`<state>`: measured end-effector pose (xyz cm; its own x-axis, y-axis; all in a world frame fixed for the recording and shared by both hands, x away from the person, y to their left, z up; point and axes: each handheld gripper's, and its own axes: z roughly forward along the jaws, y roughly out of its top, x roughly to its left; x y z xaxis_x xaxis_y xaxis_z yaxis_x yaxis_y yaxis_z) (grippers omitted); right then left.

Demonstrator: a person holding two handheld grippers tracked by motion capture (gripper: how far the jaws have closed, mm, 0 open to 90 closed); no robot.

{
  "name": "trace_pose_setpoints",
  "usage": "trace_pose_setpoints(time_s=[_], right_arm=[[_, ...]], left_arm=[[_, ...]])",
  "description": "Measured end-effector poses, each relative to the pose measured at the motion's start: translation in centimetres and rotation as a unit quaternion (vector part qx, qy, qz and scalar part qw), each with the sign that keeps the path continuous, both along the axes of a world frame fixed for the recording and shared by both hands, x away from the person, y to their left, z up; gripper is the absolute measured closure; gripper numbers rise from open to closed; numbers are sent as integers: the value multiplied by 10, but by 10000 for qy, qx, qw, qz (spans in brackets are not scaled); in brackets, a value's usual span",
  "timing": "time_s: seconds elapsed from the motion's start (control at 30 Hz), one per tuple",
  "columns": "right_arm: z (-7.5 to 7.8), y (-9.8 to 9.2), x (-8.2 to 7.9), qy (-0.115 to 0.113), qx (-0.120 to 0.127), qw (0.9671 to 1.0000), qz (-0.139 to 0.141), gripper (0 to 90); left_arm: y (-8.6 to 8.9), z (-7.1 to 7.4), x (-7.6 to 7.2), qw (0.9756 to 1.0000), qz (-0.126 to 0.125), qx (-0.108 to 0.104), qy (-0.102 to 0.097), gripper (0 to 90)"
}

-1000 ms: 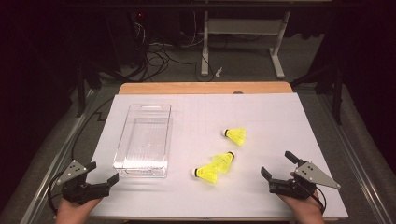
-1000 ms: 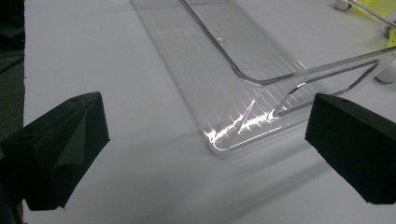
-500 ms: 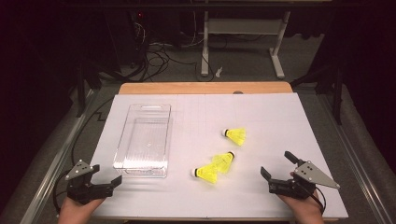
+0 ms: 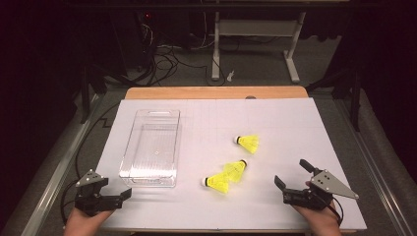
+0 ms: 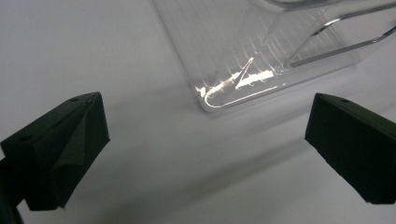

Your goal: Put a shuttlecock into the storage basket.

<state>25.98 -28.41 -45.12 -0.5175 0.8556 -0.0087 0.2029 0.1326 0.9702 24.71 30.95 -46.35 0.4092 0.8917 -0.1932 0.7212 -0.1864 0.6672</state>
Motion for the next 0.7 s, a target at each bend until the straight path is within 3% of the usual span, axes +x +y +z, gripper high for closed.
trace_pose_setpoints(time_s=[0.1, 0.2, 0.27, 0.37, 0.4, 0.5, 0.53, 0.57, 0.6, 0.7], right_arm=[[0, 0, 0, 8, 1, 10000, 12, 0], [-1, 0, 0, 35, 9, 10000, 45, 0], [-1, -1, 0, 53, 31, 10000, 34, 0], [-1, -1, 0, 49, 61, 10000, 28, 0], [0, -2, 0, 27, 57, 10000, 31, 0], [0, -2, -1, 33, 66, 10000, 30, 0], [0, -2, -1, 34, 61, 10000, 30, 0], [0, -2, -1, 33, 49, 10000, 35, 0], [0, -1, -1, 36, 45, 10000, 36, 0], [1, 0, -2, 28, 29, 10000, 49, 0]], left_arm=[[-2, 2, 0, 9999, 20, 23, 132, 8], [-1, 6, 1, 9986, 79, -36, 525, 8], [-1, 8, 1, 9982, 126, 51, 578, 8], [-1, 12, 3, 9962, 136, 176, 847, 8], [0, 14, 5, 9947, 170, 121, 1008, 8], [-1, 15, 7, 9937, 157, 17, 1109, 9], [-4, 16, 9, 9920, 63, 101, 1255, 9], [-4, 16, 9, 9920, 63, 101, 1255, 8], [-8, 16, 12, 9897, -43, 197, 1415, 8], [-11, 17, 15, 9879, -181, 302, 1511, 8]])
